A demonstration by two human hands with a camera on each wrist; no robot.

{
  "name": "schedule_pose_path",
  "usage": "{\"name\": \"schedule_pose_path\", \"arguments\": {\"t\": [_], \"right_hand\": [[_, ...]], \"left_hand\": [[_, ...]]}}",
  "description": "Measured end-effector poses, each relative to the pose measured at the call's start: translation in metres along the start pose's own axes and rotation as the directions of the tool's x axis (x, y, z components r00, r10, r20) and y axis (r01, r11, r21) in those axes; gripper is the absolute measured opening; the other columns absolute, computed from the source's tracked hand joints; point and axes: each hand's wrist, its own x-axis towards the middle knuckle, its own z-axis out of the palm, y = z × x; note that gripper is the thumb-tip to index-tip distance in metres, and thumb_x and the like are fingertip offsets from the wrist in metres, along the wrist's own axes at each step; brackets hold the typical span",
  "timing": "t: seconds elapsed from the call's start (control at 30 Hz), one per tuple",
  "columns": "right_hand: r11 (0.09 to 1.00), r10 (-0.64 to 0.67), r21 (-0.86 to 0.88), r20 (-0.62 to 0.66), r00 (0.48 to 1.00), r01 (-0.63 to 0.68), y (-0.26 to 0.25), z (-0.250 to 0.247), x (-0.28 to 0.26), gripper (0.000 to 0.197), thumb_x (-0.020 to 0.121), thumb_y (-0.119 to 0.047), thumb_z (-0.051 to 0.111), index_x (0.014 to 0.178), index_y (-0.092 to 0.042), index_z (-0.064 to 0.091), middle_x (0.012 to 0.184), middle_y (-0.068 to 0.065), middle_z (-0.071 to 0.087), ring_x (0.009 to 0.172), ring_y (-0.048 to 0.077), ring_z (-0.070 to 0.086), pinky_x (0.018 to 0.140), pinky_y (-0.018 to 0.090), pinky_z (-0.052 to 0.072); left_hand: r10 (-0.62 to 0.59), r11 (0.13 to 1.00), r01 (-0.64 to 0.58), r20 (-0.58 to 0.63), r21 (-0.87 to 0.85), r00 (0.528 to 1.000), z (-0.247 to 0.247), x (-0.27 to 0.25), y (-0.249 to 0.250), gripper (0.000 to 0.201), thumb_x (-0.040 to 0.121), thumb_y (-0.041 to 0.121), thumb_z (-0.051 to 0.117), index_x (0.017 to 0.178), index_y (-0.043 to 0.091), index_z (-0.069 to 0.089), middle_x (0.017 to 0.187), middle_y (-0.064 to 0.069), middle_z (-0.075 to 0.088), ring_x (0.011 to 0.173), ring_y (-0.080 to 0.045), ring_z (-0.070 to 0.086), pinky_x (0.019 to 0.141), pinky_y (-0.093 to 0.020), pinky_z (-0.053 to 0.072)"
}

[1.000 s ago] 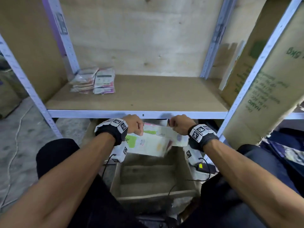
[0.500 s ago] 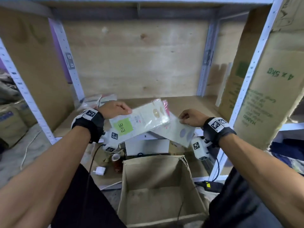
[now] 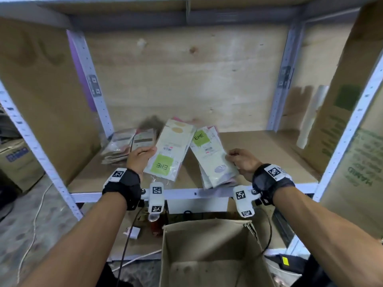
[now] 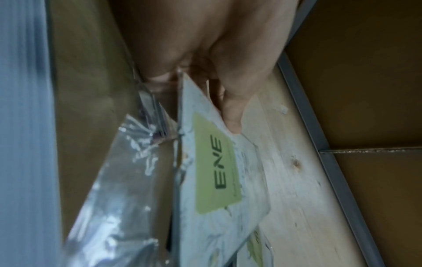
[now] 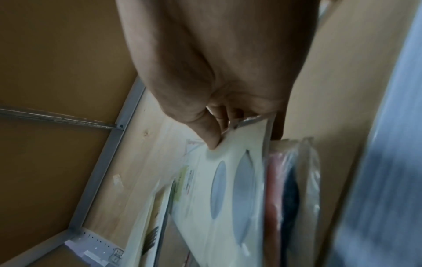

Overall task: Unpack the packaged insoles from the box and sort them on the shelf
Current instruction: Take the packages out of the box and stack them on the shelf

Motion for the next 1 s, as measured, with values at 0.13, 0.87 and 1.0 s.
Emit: {"name": "schedule_pose_path", "arguments": {"t": [0.13,0.87,1.0], "right_hand": [[0.989,0.039,0.140,0.022,0.999,-0.042,0.001,0.023,0.025,0.011,0.097,-0.004,0.055,0.092,0.003,0.061,0.081,0.014,0.065,0.063,0.025,0.065,0.047,0.030,0.056],[0.935,0.178,0.263,0.223,0.958,-0.236,-0.057,0.202,0.181,0.033,0.100,0.000,0.047,0.129,0.015,0.050,0.127,0.028,0.059,0.103,0.037,0.061,0.086,0.049,0.052],[0.937,0.173,0.260,0.233,0.957,-0.233,-0.054,0.231,0.198,0.019,0.099,-0.001,0.050,0.114,0.009,0.058,0.119,0.025,0.063,0.106,0.038,0.062,0.093,0.049,0.051]], "left_hand": [[-0.024,0.998,0.018,-0.099,-0.057,0.995,-0.001,0.024,-0.009,0.026,0.091,0.012,0.070,0.112,-0.005,0.069,0.111,-0.017,0.070,0.120,-0.040,0.061,0.107,-0.053,0.046],[-0.164,0.976,0.205,-0.375,0.071,0.913,-0.136,0.224,-0.021,0.019,0.096,0.021,0.062,0.106,0.009,0.071,0.114,-0.017,0.066,0.108,-0.030,0.062,0.103,-0.042,0.048],[-0.163,0.969,0.217,-0.363,0.114,0.917,-0.145,0.247,-0.030,0.016,0.101,0.006,0.051,0.087,0.009,0.057,0.086,-0.006,0.054,0.100,-0.020,0.046,0.069,-0.020,0.045]]}}
